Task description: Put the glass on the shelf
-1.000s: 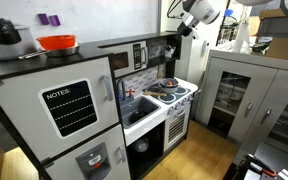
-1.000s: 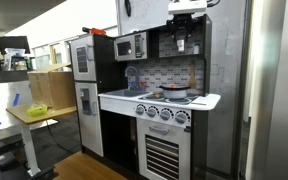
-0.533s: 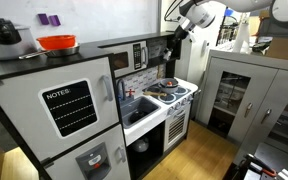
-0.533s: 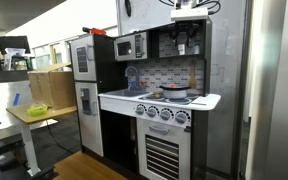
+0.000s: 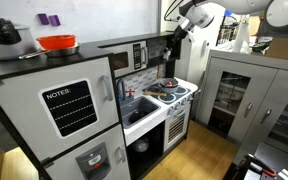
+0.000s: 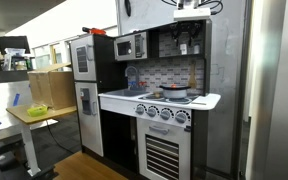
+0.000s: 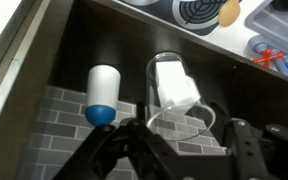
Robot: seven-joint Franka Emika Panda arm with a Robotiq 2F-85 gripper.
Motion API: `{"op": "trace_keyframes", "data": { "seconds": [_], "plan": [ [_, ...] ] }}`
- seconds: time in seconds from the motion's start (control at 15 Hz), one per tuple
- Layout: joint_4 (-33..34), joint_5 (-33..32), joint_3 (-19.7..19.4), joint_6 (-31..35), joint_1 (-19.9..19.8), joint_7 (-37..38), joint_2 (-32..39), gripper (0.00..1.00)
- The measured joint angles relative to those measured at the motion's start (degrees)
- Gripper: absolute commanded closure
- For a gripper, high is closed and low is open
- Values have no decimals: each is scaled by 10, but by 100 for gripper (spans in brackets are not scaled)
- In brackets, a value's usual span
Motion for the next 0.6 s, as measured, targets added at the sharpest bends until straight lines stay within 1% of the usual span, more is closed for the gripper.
{"op": "trace_keyframes", "data": {
  "seconds": [0.07, 0.13, 0.47, 0.6],
  "plan": [
    [1, 0, 0, -2, 0, 0, 0, 1],
    [2, 0, -1, -3, 0, 0, 1, 0],
    [6, 0, -1, -12, -1, 0, 3, 0],
    [9, -1, -3, -20, -1, 12, 3, 0]
  ]
}}
